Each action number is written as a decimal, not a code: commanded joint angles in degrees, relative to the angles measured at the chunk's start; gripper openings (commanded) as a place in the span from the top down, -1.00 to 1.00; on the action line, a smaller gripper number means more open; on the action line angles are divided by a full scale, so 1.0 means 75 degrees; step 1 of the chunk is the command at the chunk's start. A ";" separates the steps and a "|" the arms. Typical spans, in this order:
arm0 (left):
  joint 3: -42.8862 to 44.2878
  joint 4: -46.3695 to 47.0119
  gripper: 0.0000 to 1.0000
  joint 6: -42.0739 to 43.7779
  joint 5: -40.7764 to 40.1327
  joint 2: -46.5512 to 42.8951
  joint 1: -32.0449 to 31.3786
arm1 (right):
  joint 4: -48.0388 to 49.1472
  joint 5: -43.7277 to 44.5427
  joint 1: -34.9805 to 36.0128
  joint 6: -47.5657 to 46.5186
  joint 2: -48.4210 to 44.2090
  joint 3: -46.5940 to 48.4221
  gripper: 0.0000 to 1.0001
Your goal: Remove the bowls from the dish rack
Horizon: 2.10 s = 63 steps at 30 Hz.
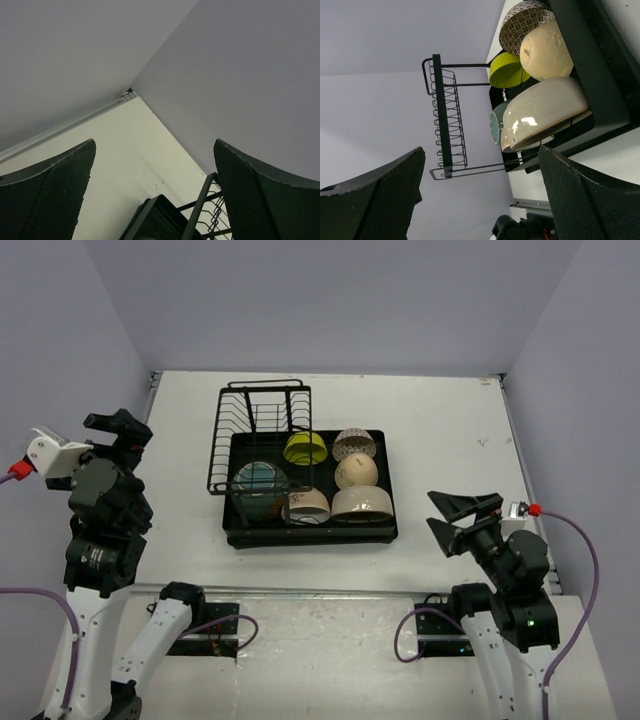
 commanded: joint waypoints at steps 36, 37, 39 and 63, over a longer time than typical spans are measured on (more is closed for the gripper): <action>0.1449 -0.1616 -0.96 -0.0004 0.2431 0.1461 0.0068 | 0.2293 0.4644 0.5520 0.0891 0.3835 0.1655 -0.87; 0.1355 -0.1581 -0.95 -0.0074 0.2491 0.1437 0.0056 | 0.2198 0.4983 0.5858 0.1056 0.3590 0.1364 -0.84; 0.1168 -0.1475 -0.94 -0.0215 0.2619 0.1402 0.0068 | 0.2127 0.5255 0.6270 0.1477 0.3471 0.1139 -0.82; 0.0593 -0.1369 -0.90 -0.0731 0.3194 0.1390 0.0068 | 0.0016 1.0634 1.0960 0.5171 0.4609 0.0437 -0.58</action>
